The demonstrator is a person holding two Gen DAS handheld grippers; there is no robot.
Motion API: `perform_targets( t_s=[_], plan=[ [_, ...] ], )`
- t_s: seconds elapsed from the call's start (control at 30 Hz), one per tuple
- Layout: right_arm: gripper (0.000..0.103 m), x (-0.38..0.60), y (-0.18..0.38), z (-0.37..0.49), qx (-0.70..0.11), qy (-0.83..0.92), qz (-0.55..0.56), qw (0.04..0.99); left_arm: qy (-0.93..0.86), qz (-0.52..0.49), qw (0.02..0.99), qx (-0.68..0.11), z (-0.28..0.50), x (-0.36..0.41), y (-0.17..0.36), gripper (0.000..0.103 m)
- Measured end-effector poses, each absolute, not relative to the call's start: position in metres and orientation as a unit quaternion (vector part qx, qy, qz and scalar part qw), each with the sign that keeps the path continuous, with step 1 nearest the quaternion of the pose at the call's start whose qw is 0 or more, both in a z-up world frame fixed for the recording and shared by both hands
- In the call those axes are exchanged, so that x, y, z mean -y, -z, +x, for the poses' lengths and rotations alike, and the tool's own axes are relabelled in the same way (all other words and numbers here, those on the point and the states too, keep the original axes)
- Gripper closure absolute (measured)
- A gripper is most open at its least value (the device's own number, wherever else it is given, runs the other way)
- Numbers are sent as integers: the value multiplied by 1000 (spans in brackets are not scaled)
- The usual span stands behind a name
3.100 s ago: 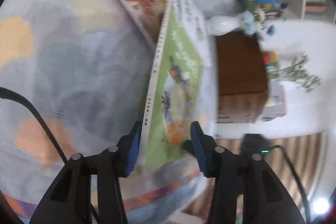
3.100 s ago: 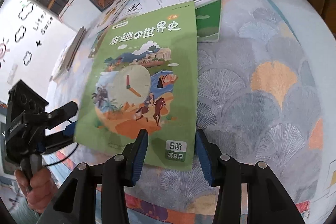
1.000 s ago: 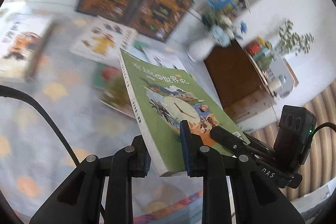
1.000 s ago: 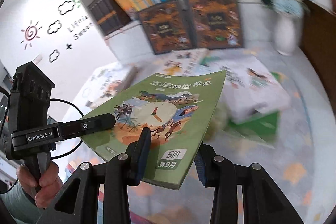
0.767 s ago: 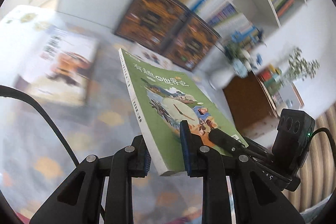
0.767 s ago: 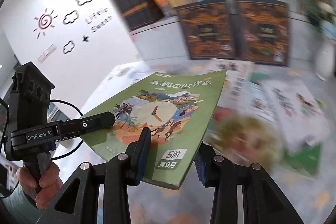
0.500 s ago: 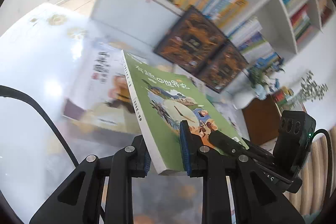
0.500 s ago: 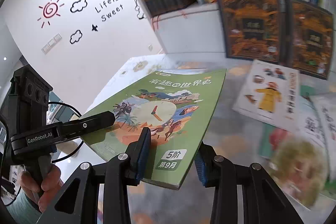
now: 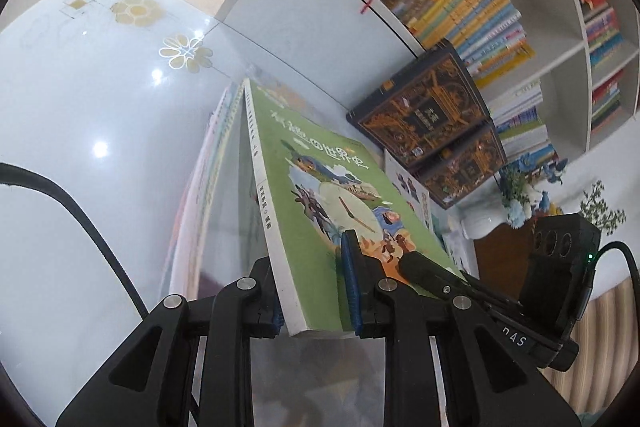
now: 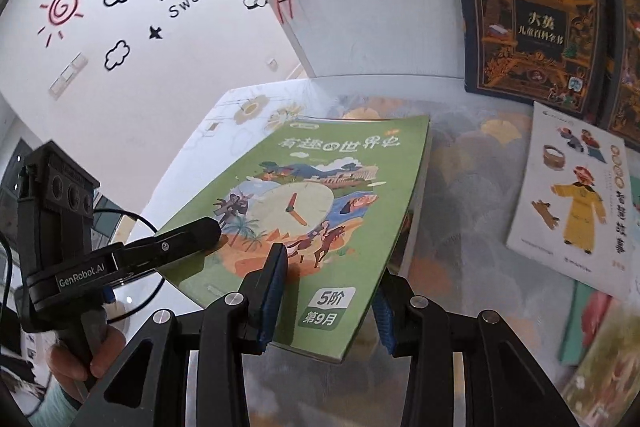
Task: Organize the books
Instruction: 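Lower the green book onto the stack and open the left tool, then withdraw the left tool from the stacked books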
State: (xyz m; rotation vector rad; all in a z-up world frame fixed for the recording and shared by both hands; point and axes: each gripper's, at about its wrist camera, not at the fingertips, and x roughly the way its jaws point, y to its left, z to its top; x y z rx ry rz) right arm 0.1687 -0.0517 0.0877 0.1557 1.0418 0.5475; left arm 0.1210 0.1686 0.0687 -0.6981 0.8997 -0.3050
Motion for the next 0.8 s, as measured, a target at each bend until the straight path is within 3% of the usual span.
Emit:
perform_targets(
  t_s=[0.17, 0.3, 0.33, 0.57, 0.7, 0.8],
  plan=[
    [63, 45, -75, 180, -505, -257, 78, 820, 137, -325, 829, -433, 130, -176, -57, 81],
    [53, 43, -53, 178, -544, -249, 77, 797, 96, -297, 832, -458, 123, -183, -44, 77],
    [53, 43, -47, 178, -556, -243, 74, 792, 89, -296, 832, -460, 121, -185, -43, 73],
    [52, 56, -58, 156, -555, -240, 60, 794, 41, -305, 827, -470, 91, -205, -47, 73],
    [52, 78, -75, 128, -534, -230, 68, 811, 16, -195, 860, -471, 71, -177, -77, 71],
    [52, 96, -94, 101, -512, -214, 63, 829, 23, -135, 878, -459, 59, -145, -103, 63]
  ],
)
